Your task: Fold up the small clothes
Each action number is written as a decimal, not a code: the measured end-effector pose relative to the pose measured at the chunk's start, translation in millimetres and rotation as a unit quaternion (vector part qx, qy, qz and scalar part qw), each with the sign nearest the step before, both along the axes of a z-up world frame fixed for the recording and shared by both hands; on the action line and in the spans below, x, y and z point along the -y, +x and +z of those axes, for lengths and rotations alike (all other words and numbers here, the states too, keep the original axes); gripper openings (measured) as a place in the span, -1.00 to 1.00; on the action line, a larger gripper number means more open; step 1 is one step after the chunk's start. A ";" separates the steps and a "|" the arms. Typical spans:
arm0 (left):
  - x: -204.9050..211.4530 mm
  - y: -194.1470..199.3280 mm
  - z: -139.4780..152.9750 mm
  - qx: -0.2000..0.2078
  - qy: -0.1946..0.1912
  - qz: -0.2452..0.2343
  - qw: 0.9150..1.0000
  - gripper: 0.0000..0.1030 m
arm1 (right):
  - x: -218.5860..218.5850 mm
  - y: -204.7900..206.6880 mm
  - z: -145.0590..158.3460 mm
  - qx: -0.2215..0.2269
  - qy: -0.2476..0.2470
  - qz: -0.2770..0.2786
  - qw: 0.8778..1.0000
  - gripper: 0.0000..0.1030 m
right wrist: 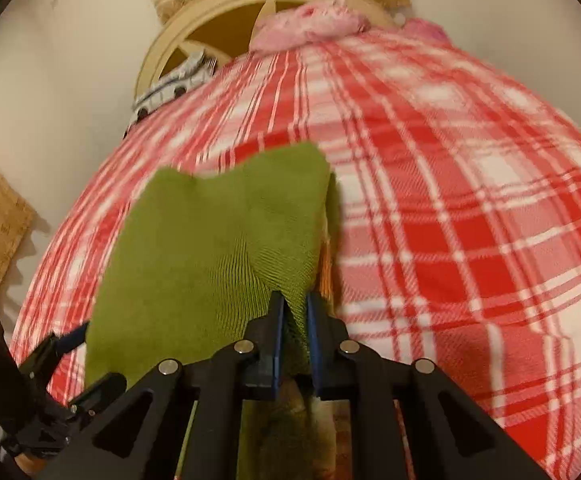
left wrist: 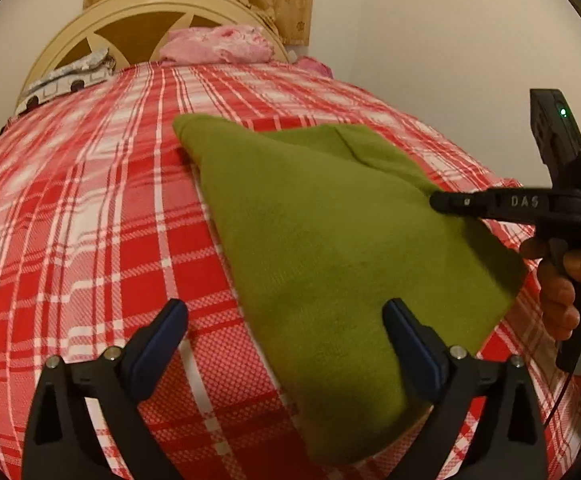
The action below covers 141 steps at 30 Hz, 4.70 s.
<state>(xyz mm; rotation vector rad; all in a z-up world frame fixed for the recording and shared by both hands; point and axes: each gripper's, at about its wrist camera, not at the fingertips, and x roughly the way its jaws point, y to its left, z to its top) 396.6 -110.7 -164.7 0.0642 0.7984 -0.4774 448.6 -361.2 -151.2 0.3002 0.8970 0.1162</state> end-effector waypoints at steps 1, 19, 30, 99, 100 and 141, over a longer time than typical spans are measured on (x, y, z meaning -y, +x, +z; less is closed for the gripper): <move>-1.5 1.1 -0.7 -0.003 -0.003 0.002 1.000 0.98 | 4.2 -0.1 0.6 -0.005 0.007 -0.009 1.000 -0.71; -15.4 2.7 -9.2 -0.036 -0.051 0.011 0.998 1.00 | -50.0 46.8 0.6 -0.005 -0.117 0.038 0.992 -0.08; -17.6 5.5 -12.9 -0.050 -0.054 0.020 0.997 1.00 | -147.5 16.1 12.3 0.032 -0.161 0.207 0.964 -0.04; 3.7 32.8 -12.7 -0.067 -0.094 -0.023 0.993 0.71 | 25.0 82.0 -46.0 0.009 0.155 0.110 0.982 -0.24; 4.7 32.9 -12.5 -0.066 -0.093 -0.024 0.993 0.66 | 23.6 81.5 -45.5 0.010 0.149 0.111 0.983 -0.25; -109.9 -97.4 47.9 0.028 -0.072 0.022 0.997 -0.17 | -130.0 -42.3 24.1 0.066 0.114 0.181 0.975 -0.54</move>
